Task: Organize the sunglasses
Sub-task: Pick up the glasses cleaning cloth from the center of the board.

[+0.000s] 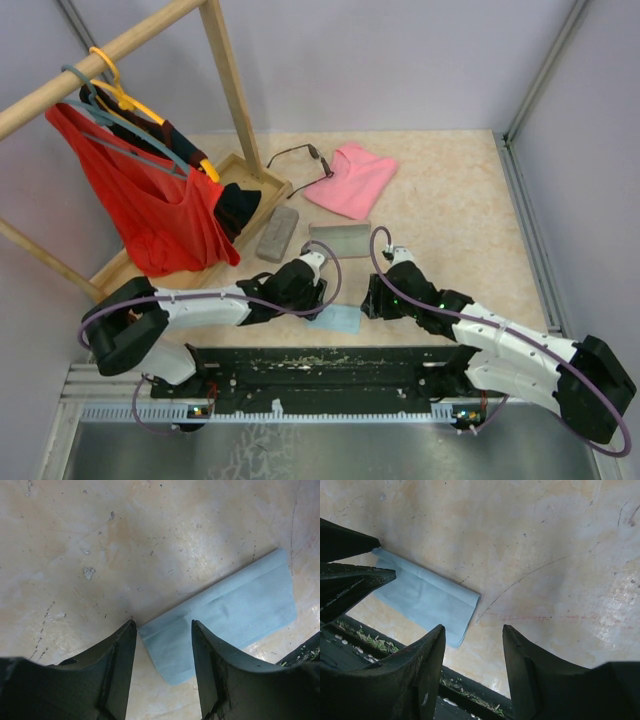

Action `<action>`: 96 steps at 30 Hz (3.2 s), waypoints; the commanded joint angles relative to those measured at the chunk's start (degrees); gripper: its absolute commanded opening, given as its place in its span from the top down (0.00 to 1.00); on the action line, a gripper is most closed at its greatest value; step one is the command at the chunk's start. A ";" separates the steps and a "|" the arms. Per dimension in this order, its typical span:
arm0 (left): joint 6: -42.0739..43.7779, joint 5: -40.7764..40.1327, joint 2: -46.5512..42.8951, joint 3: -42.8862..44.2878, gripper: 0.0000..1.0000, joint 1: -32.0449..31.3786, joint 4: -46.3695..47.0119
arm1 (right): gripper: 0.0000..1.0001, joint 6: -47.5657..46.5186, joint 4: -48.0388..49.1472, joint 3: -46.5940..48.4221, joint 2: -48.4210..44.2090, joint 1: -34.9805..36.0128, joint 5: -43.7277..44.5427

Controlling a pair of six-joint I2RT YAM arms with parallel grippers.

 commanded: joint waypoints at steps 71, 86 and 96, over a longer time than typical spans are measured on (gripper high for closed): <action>-0.61 1.71 -2.66 -8.25 0.99 -0.23 2.46 | 0.53 8.02 11.63 0.83 16.03 -0.05 -4.60; -0.61 1.94 -3.11 -8.32 0.99 -0.23 2.56 | 0.63 8.76 11.64 0.56 19.66 -0.09 -4.94; -0.39 2.41 -2.49 -8.04 0.99 -0.23 2.79 | 0.82 8.32 11.76 0.44 19.67 -0.10 -3.97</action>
